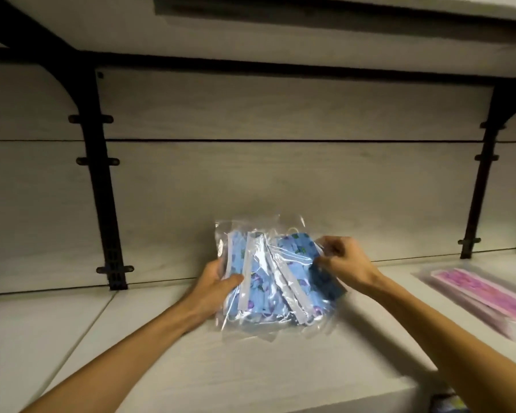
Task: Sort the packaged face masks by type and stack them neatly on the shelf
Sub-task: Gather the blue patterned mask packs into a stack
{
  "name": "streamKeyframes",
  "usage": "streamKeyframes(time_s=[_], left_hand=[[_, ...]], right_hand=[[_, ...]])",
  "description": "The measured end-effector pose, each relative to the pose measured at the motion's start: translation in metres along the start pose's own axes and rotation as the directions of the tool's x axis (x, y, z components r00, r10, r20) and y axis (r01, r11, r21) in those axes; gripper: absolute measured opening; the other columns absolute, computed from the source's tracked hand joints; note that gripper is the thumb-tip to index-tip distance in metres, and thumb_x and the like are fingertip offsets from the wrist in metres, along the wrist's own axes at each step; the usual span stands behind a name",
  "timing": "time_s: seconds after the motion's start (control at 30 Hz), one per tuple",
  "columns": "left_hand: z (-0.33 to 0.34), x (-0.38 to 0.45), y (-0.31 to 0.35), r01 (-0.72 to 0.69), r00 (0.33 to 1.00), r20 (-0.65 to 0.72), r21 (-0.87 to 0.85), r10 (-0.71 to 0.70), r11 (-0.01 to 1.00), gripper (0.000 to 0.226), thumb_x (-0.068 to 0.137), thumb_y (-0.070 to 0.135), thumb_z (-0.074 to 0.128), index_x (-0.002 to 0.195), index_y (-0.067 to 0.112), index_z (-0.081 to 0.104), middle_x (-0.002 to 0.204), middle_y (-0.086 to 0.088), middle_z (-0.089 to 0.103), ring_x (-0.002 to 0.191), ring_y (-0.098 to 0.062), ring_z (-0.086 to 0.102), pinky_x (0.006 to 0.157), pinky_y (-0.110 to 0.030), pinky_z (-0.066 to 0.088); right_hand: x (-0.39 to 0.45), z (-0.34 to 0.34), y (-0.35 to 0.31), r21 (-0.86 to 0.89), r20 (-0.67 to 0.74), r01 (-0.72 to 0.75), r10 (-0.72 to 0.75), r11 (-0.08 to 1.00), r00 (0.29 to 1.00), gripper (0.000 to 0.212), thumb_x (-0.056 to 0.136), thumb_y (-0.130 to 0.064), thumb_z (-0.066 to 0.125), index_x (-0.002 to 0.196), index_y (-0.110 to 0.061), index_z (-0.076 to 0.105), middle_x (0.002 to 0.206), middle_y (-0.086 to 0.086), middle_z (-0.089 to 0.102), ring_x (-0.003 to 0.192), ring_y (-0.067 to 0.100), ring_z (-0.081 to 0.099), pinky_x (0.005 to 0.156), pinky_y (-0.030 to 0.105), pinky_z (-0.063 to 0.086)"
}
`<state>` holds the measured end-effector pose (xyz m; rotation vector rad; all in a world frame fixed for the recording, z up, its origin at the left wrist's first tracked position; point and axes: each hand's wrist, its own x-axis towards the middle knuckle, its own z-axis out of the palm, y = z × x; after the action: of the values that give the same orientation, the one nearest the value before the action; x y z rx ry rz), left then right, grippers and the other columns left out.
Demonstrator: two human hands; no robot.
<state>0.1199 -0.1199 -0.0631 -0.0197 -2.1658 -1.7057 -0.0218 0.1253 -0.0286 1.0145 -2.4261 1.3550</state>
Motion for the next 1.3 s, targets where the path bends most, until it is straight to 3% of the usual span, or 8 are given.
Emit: streamKeyframes(time_s=[0.13,0.27,0.5,0.73,0.83,1.03,1.17,1.3], left_hand=[[-0.017,0.005,0.012,0.056,0.997,0.038,0.108,-0.060,0.993,0.029,0.094,-0.005,0.059,0.114,0.015,0.066,0.102,-0.006,0.078,0.093,-0.022,0.075,0.076,-0.026,0.060],[-0.035,0.011,0.008,0.202,0.977,0.025,0.196,-0.210,0.960,0.009,0.093,0.005,0.065,0.093,0.012,0.071,0.080,0.001,0.078,0.070,-0.012,0.075,0.058,-0.019,0.055],[-0.058,0.015,-0.001,0.381,0.903,0.110,0.242,-0.415,0.893,0.029,0.094,0.034,0.068,0.110,0.010,0.071,0.101,-0.009,0.078,0.090,-0.025,0.076,0.069,-0.028,0.060],[-0.062,0.012,0.001,0.426,0.876,0.155,0.193,-0.456,0.884,0.031,0.092,0.037,0.069,0.109,0.012,0.074,0.108,-0.016,0.076,0.090,-0.029,0.076,0.076,-0.037,0.063],[-0.062,0.008,0.002,0.464,0.840,0.225,0.178,-0.494,0.868,0.032,0.091,0.037,0.069,0.109,0.010,0.074,0.109,-0.020,0.075,0.086,-0.028,0.076,0.070,-0.035,0.063],[-0.060,0.009,-0.001,0.482,0.810,0.247,0.237,-0.532,0.844,0.043,0.088,0.059,0.064,0.103,0.022,0.080,0.102,-0.013,0.077,0.087,-0.029,0.076,0.070,-0.033,0.062],[-0.063,0.015,-0.010,0.499,0.839,0.197,0.094,-0.507,0.862,0.048,0.091,0.059,0.058,0.085,0.017,0.078,0.079,-0.009,0.065,0.067,-0.026,0.067,0.066,-0.032,0.056],[-0.068,0.016,-0.013,0.502,0.840,0.222,0.033,-0.496,0.864,0.072,0.090,0.066,0.048,0.101,-0.001,0.072,0.076,-0.013,0.058,0.060,-0.025,0.056,0.060,-0.028,0.052]], right_hand=[[0.018,-0.001,-0.005,-0.199,0.055,0.099,-0.090,0.975,0.994,0.006,0.075,-0.005,0.065,0.071,-0.006,0.061,0.065,0.013,0.059,0.061,0.013,0.045,0.056,0.036,0.045],[0.023,0.002,-0.001,-0.206,0.114,0.123,-0.101,0.971,0.988,0.007,0.073,-0.002,0.064,0.079,-0.006,0.065,0.066,0.013,0.061,0.060,0.013,0.046,0.057,0.037,0.046],[0.019,0.021,0.029,-0.002,0.149,-0.047,0.047,0.999,0.988,0.017,0.090,-0.007,0.061,0.074,-0.006,0.067,0.066,0.004,0.070,0.060,0.014,0.060,0.063,0.040,0.051],[0.019,0.018,0.035,-0.004,0.206,-0.080,0.079,0.997,0.975,0.013,0.089,-0.002,0.060,0.083,-0.002,0.072,0.079,0.013,0.074,0.068,0.023,0.067,0.071,0.043,0.057],[0.015,0.014,0.028,-0.016,0.270,-0.020,0.023,1.000,0.963,0.018,0.085,0.000,0.064,0.076,-0.010,0.075,0.069,0.003,0.073,0.060,0.009,0.062,0.059,0.027,0.053],[0.001,0.023,0.004,-0.036,0.285,0.132,-0.116,0.991,0.952,0.024,0.079,0.002,0.066,0.082,-0.018,0.079,0.082,-0.006,0.075,0.069,0.003,0.063,0.067,0.017,0.047],[-0.005,0.042,-0.021,-0.262,0.358,0.451,-0.348,0.853,0.866,0.031,0.076,-0.010,0.066,0.103,-0.021,0.078,0.117,-0.009,0.071,0.104,0.013,0.064,0.089,0.029,0.051],[0.003,0.057,-0.043,-0.380,0.522,0.565,-0.335,0.732,0.785,0.053,0.077,-0.025,0.061,0.129,-0.033,0.064,0.149,-0.017,0.049,0.134,0.011,0.047,0.102,0.031,0.048]])
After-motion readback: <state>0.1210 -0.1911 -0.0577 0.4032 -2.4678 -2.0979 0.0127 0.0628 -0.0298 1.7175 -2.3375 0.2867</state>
